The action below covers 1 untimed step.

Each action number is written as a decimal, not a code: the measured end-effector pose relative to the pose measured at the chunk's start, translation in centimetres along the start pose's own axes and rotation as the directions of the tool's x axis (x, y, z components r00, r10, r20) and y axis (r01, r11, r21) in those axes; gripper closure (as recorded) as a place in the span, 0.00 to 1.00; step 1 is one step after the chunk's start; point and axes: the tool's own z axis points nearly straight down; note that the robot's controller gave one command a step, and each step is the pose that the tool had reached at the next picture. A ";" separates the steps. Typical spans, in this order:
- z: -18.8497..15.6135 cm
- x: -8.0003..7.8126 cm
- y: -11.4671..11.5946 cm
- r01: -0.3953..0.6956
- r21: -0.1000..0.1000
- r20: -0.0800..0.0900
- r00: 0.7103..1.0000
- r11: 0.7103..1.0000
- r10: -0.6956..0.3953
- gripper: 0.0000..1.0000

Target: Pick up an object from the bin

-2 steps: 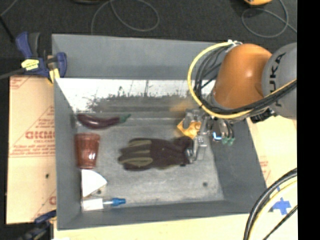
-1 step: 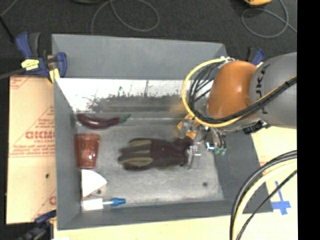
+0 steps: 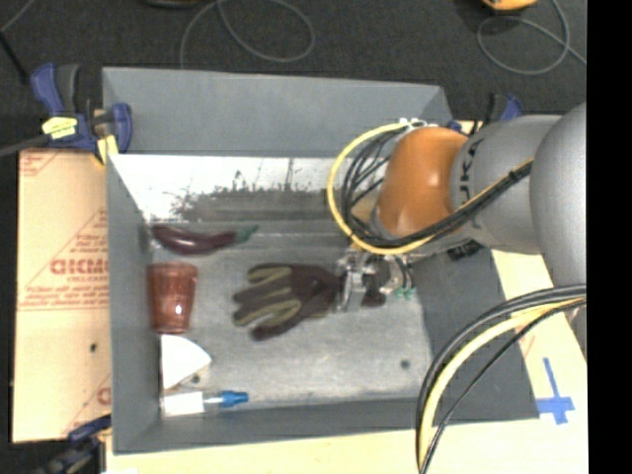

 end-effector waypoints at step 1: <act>0.0 0.0 0.0 0.001 0.000 0.000 1.000 1.000 -0.001 1.00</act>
Offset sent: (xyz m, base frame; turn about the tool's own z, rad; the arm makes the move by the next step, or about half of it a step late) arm 0.0131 0.0018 0.1185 -0.0241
